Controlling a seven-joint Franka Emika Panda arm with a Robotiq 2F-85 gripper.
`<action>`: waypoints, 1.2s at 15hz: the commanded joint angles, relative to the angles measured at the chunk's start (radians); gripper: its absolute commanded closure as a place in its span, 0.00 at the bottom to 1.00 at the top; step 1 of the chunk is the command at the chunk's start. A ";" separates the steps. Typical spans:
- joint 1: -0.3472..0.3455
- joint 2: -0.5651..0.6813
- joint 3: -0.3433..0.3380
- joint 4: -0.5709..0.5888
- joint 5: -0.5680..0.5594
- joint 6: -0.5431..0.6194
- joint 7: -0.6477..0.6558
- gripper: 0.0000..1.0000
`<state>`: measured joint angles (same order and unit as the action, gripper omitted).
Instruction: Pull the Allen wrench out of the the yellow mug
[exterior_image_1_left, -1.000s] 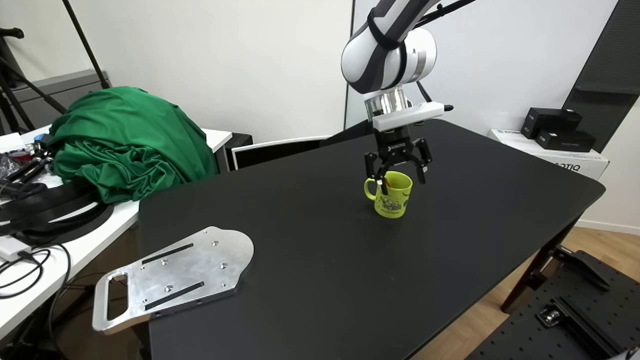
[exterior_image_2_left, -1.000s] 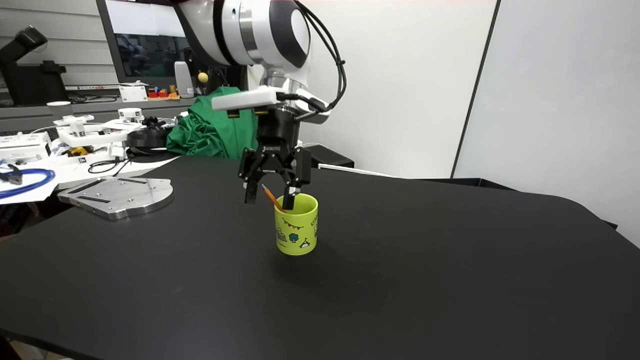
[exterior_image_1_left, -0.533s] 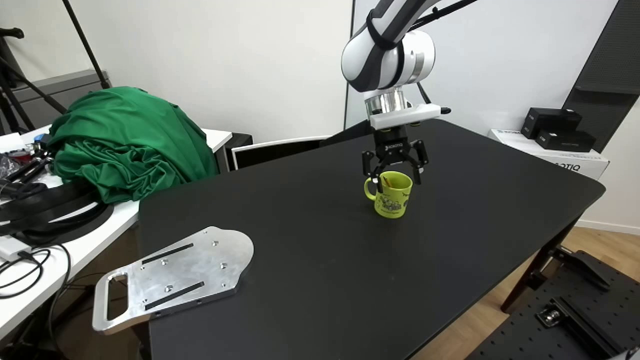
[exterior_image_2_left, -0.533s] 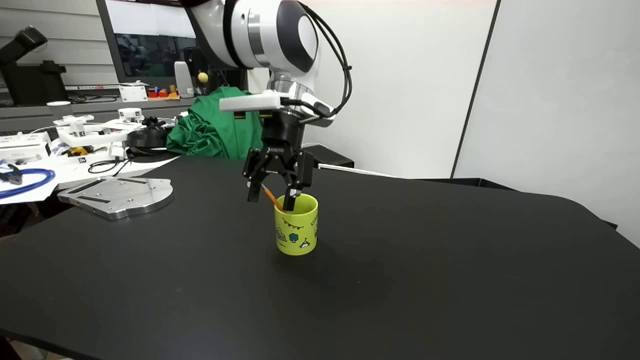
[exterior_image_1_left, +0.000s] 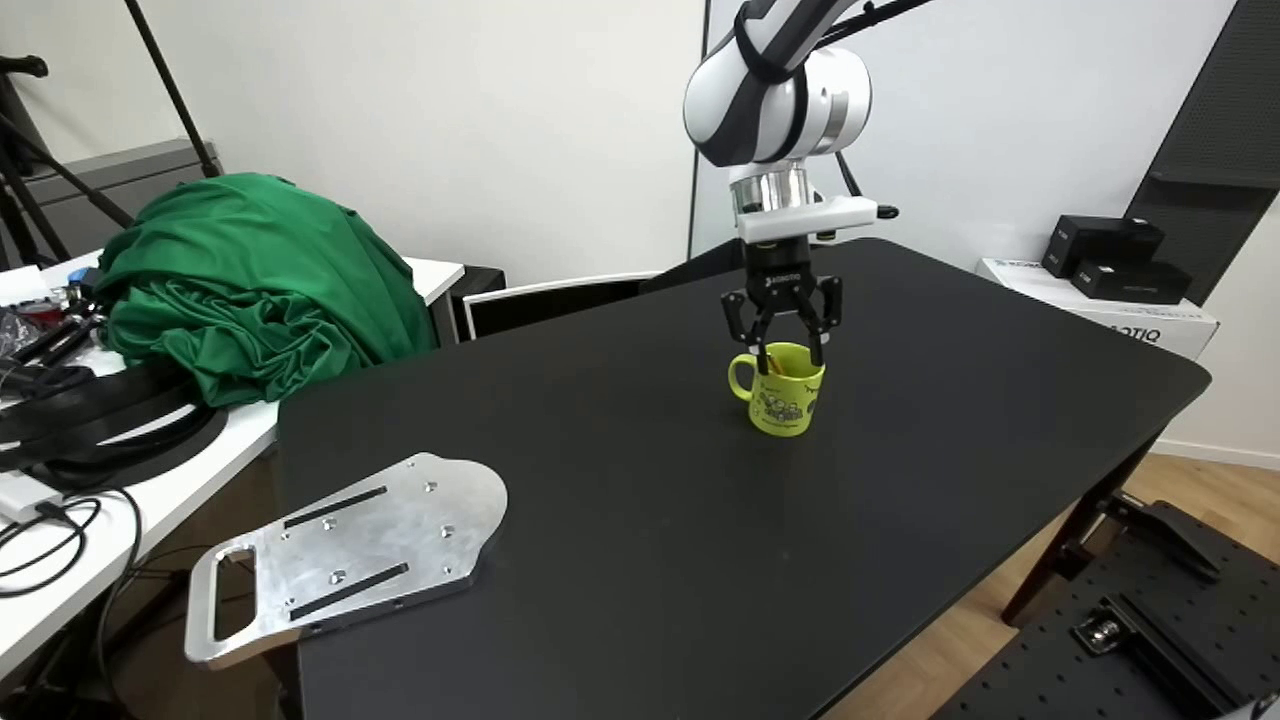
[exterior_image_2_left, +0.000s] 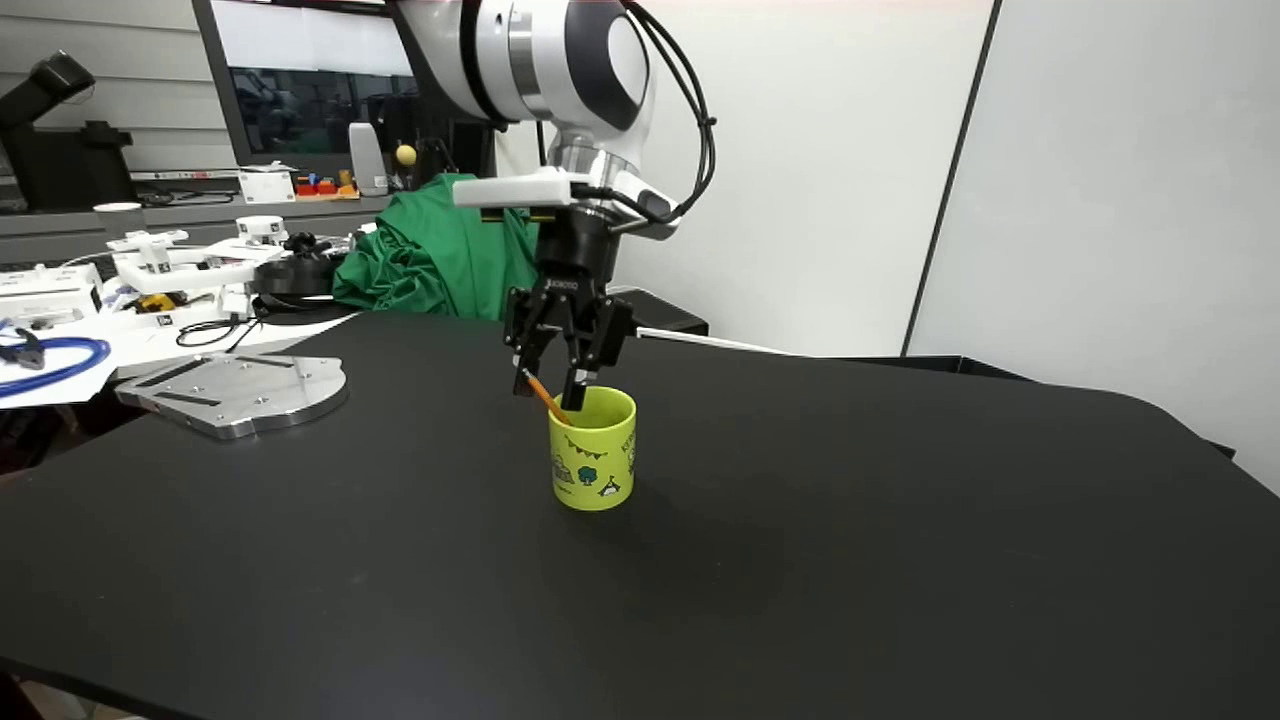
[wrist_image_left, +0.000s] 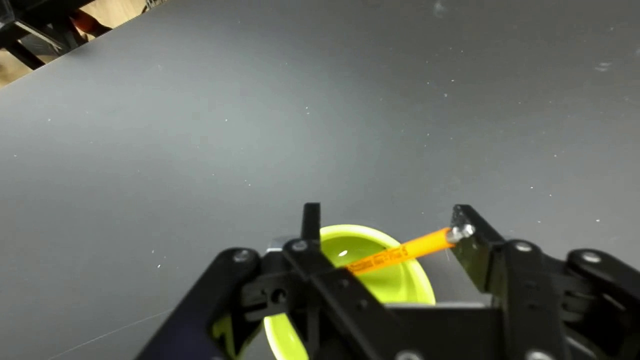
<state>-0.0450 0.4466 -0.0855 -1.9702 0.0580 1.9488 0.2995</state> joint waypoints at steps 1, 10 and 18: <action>-0.012 0.021 -0.008 0.043 0.028 -0.030 -0.003 0.61; -0.039 0.037 -0.019 0.081 0.071 -0.097 -0.004 0.97; -0.045 0.021 -0.011 0.179 0.129 -0.194 -0.007 0.98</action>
<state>-0.0809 0.4661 -0.1007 -1.8604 0.1548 1.8150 0.2952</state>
